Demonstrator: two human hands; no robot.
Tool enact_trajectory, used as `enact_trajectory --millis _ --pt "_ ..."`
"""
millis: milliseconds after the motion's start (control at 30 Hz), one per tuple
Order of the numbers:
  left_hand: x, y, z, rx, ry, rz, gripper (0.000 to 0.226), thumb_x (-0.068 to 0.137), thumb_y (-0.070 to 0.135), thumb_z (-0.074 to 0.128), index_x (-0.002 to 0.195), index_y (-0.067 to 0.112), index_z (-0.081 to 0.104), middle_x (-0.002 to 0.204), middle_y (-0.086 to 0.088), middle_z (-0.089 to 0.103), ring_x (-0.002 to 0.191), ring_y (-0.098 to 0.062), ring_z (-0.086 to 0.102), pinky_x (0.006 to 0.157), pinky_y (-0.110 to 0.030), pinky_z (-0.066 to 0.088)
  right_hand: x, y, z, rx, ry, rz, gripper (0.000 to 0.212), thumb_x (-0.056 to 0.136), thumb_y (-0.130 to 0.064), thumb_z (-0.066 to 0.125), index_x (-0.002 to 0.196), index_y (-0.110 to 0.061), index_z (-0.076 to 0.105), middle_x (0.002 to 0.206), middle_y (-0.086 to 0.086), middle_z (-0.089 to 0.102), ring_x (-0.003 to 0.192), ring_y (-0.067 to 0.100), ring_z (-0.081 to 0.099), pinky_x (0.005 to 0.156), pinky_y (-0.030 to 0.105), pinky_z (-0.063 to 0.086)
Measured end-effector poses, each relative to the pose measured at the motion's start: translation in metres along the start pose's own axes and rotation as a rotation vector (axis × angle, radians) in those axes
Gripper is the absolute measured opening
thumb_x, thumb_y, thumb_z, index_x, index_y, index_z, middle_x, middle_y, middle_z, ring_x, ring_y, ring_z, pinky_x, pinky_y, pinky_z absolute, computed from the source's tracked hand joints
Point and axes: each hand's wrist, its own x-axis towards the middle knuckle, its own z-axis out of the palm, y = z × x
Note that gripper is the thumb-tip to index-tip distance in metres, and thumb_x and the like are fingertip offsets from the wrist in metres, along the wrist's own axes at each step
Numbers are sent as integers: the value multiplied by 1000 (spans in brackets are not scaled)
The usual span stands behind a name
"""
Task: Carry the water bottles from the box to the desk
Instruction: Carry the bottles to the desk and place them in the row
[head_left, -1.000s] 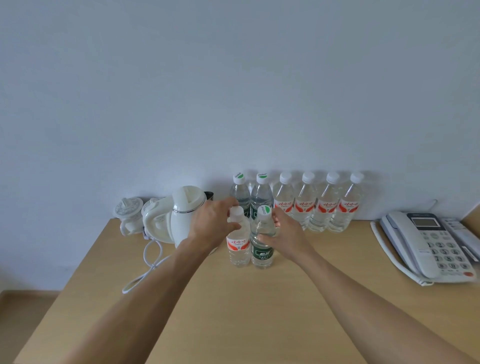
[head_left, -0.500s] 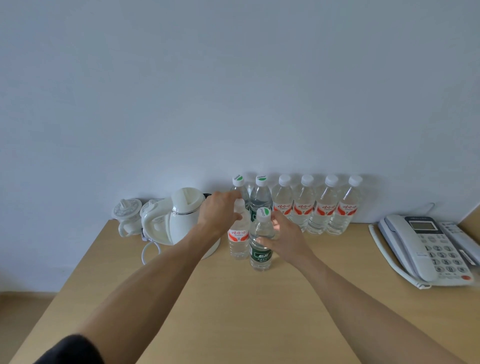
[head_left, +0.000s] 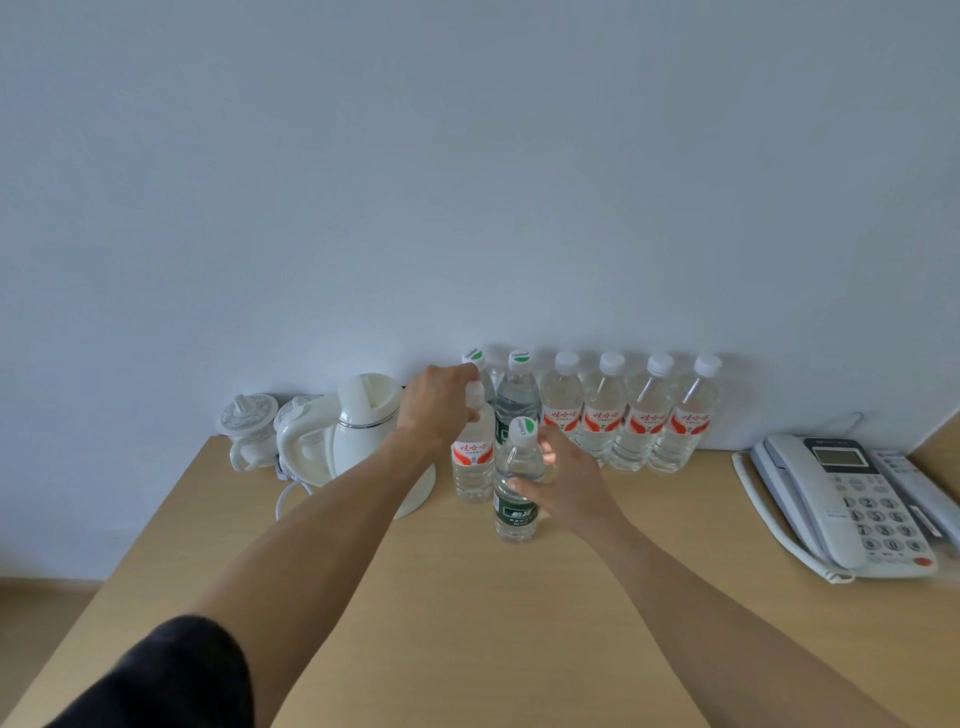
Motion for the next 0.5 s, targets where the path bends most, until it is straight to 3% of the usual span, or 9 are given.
enact_trajectory --millis 300,500 --pt "-2 -4 -1 -34 -20 -21 47 84 23 82 127 25 64 102 -8 72 91 -28 67 76 -35 54 11 -3 -4 -45 20 -58 57 79 -23 83 129 -26 55 112 -17 57 106 7 50 90 27 36" --pt "-3 -5 1 -21 -16 -22 50 84 25 81 131 26 62 107 -7 72 96 -28 67 76 -34 52 29 -1 -6 -82 83 -24 52 79 -18 84 124 -17 60 119 0 63 105 13 53 87 27 37"
